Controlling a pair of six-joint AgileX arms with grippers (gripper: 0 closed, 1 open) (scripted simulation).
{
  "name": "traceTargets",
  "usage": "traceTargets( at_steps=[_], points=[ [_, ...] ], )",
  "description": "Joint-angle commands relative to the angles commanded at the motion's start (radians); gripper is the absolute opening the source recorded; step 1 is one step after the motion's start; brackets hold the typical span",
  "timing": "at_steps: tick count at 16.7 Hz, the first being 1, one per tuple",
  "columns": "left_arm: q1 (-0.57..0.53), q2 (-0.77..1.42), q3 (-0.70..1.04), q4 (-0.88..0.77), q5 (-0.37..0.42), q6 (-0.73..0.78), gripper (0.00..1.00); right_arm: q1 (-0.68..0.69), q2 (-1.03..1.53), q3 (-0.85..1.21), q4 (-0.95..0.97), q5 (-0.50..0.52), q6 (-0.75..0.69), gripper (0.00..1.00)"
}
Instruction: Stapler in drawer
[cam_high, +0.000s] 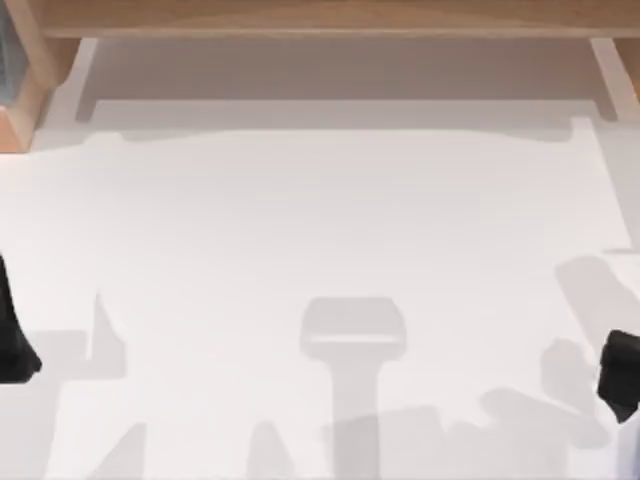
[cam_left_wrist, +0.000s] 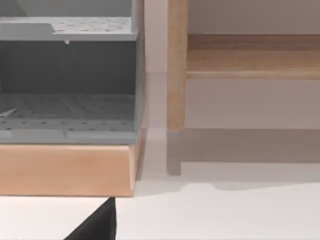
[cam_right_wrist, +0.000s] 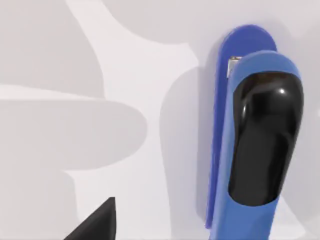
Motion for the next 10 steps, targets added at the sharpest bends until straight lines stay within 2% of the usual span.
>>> traceTargets(
  at_steps=[7, 10],
  points=[
    [0.000, 0.000, 0.000, 0.000, 0.000, 0.000, 1.00, 0.006, 0.104, -0.111, 0.220, 0.000, 0.005, 1.00],
    [0.000, 0.000, 0.000, 0.000, 0.000, 0.000, 1.00, 0.007, 0.121, -0.128, 0.247, 0.000, 0.007, 1.00]
  ],
)
